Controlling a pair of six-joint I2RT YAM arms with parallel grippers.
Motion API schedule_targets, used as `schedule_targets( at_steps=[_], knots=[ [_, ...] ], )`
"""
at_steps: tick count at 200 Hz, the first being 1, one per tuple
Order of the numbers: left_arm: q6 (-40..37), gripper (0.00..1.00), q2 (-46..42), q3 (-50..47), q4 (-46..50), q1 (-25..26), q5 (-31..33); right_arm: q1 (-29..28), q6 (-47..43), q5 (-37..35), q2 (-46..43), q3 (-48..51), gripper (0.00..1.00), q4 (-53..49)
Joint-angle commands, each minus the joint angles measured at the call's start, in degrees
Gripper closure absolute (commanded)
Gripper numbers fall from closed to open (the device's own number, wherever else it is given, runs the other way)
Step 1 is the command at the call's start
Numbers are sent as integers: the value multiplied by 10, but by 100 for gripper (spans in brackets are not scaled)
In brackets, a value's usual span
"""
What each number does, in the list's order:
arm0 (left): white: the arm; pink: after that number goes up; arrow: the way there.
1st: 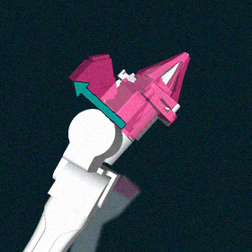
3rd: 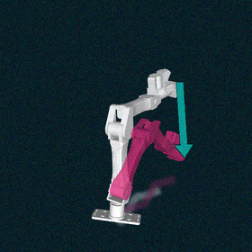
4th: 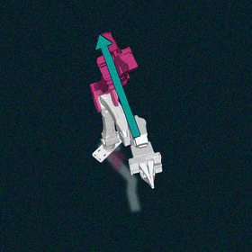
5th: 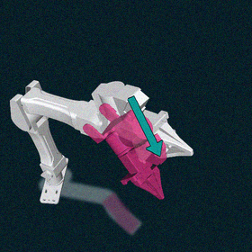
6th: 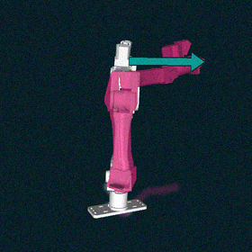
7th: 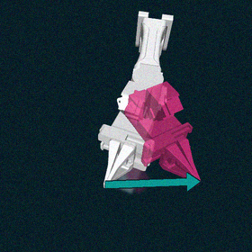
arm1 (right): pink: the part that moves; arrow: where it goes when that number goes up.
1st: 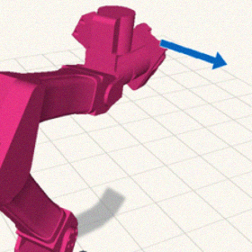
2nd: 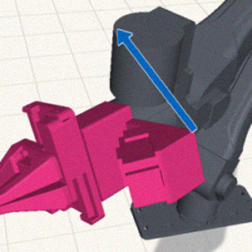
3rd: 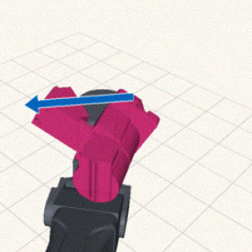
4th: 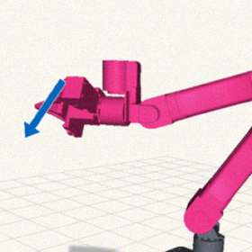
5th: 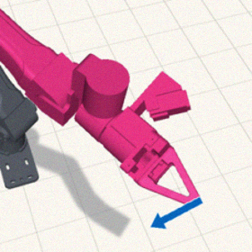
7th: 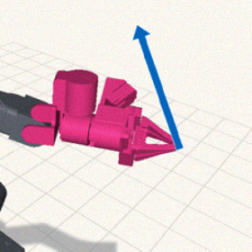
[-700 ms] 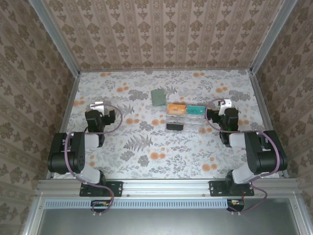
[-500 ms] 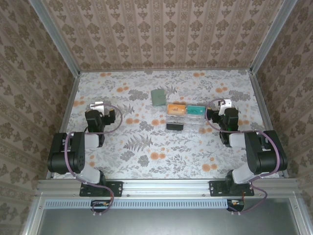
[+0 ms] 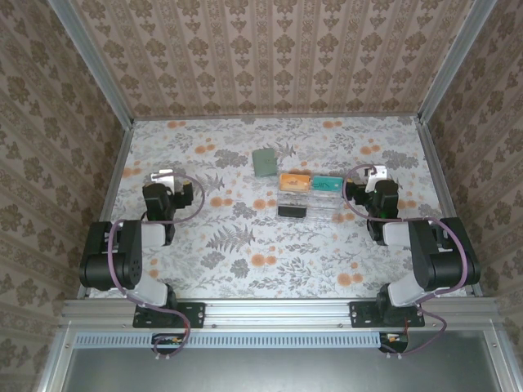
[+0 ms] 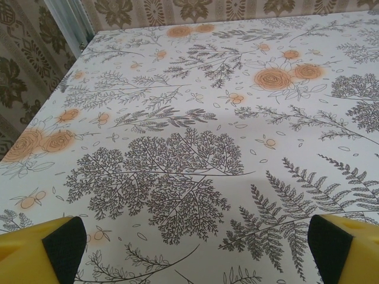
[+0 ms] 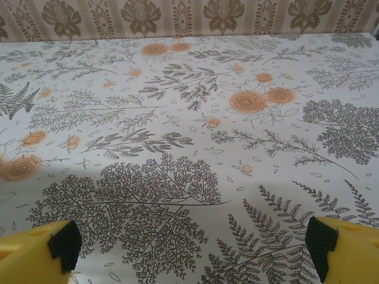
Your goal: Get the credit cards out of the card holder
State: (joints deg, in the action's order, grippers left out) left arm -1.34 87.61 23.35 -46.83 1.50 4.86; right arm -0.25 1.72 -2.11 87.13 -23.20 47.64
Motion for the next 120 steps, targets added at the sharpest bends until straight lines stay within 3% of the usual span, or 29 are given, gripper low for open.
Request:
schedule_targets(
  at_steps=[1, 17, 37, 61, 89, 120],
  knots=[
    [-5, 0, -32, 27, 58, 0, 7, 0, 3, -4, -4, -2, 0, 5],
    [24, 0, -87, 84, 210, 2, 55, 0, 11, -22, -35, -3, 0, -24],
    [141, 0, -131, 203, 465, 0, 148, 1, 32, -58, -103, -26, 0, -122],
    [238, 0, -118, 323, 676, -7, 145, 5, 94, -101, -162, -65, 0, -251],
    [278, 0, -89, 366, 708, 8, 42, 7, 187, -132, -234, -85, 0, -347],
    [309, 0, -36, 412, 697, 90, 26, 7, 227, -111, -292, -128, 0, -461]
  ],
)
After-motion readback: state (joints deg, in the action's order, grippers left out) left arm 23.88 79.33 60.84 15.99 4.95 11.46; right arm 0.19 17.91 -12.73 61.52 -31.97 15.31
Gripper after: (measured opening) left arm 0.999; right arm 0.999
